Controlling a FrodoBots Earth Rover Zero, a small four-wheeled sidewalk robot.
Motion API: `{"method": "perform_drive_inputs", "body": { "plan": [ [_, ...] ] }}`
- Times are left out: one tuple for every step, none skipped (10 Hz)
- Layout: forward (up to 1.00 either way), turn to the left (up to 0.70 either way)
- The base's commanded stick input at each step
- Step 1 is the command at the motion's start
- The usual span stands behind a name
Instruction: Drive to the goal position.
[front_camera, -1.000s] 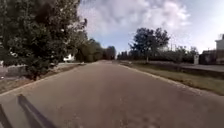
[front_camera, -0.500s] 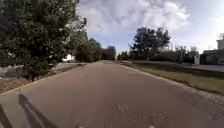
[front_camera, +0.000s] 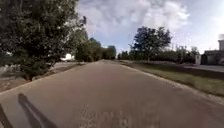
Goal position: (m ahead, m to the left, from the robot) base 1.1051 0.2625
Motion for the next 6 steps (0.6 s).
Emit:
{"method": "perform_drive_inputs", "body": {
  "plan": [
    [0.7, 0.0],
    [0.7, 0.0],
    [0.7, 0.0],
    [0.7, 0.0],
    [0.7, 0.0],
    [0.7, 0.0]
  ]
}}
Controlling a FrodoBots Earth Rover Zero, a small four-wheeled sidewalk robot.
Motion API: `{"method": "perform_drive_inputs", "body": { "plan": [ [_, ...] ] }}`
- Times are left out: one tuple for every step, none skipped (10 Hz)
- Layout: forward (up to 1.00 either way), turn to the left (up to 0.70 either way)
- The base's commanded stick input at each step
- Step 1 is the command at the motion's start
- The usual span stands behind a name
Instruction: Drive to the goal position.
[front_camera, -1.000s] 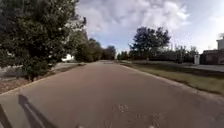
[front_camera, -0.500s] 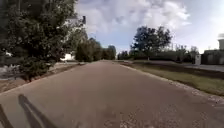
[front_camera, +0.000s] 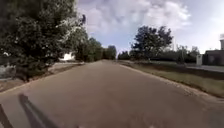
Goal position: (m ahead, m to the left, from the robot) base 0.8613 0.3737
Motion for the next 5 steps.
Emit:
{"method": "perform_drive_inputs", "body": {
  "plan": [
    [0.7, 0.0],
    [0.7, 0.0],
    [0.7, 0.0],
    [0.7, 0.0],
    [0.7, 0.0]
  ]
}}
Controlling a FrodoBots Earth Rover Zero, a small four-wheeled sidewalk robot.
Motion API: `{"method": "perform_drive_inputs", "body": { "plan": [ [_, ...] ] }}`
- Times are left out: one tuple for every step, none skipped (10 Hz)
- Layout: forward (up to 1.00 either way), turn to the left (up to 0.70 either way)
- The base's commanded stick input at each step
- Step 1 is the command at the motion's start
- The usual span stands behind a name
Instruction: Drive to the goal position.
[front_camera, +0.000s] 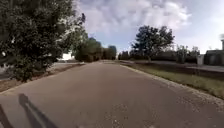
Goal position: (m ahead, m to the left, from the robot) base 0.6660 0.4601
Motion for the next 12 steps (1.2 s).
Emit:
{"method": "perform_drive_inputs", "body": {
  "plan": [
    [0.7, 0.0],
    [0.7, 0.0],
    [0.7, 0.0],
    [0.7, 0.0],
    [0.7, 0.0],
    [0.7, 0.0],
    [0.7, 0.0],
    [0.7, 0.0],
    [0.7, 0.0],
    [0.7, 0.0],
    [0.7, 0.0],
    [0.7, 0.0]
  ]
}}
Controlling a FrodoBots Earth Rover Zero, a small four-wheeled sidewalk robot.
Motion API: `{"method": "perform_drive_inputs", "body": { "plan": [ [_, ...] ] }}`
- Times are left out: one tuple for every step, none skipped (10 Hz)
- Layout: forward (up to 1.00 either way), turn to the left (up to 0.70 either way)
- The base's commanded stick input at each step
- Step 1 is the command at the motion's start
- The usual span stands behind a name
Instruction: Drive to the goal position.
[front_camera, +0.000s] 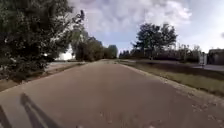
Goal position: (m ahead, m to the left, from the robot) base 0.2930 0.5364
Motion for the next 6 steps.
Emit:
{"method": "perform_drive_inputs", "body": {
  "plan": [
    [0.68, 0.0],
    [0.52, 0.0],
    [0.36, 0.0],
    [0.21, 0.0],
    [0.05, 0.0],
    [0.0, 0.0]
  ]
}}
